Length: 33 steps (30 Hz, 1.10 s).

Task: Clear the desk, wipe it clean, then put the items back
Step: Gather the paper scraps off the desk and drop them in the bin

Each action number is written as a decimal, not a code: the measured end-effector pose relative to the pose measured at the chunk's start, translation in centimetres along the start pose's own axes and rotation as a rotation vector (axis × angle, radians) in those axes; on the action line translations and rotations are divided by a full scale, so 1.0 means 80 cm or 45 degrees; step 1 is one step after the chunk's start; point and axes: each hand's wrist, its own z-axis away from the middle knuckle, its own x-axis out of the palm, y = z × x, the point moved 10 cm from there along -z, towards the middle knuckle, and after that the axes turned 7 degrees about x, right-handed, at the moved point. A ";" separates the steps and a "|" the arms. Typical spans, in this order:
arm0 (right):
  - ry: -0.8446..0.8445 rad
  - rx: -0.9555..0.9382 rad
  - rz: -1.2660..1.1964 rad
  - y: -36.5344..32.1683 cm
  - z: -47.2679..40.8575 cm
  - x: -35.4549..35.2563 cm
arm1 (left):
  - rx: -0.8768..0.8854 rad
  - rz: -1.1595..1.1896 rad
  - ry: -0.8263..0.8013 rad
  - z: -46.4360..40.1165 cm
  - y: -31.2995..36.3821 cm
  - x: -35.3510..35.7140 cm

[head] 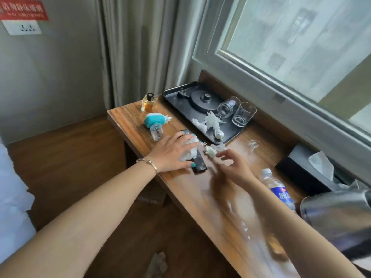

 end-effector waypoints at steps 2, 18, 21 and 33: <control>0.006 -0.092 0.063 -0.001 -0.010 -0.004 | 0.041 0.022 -0.045 -0.008 -0.010 0.011; 0.247 -0.565 0.366 -0.003 -0.054 0.020 | 0.106 0.728 0.372 -0.027 -0.054 0.000; 0.292 -0.537 0.447 0.000 -0.051 0.025 | 0.114 0.779 0.375 -0.048 -0.062 -0.022; 0.286 -0.311 0.150 0.007 -0.035 0.009 | 0.450 0.883 0.301 -0.114 -0.053 -0.067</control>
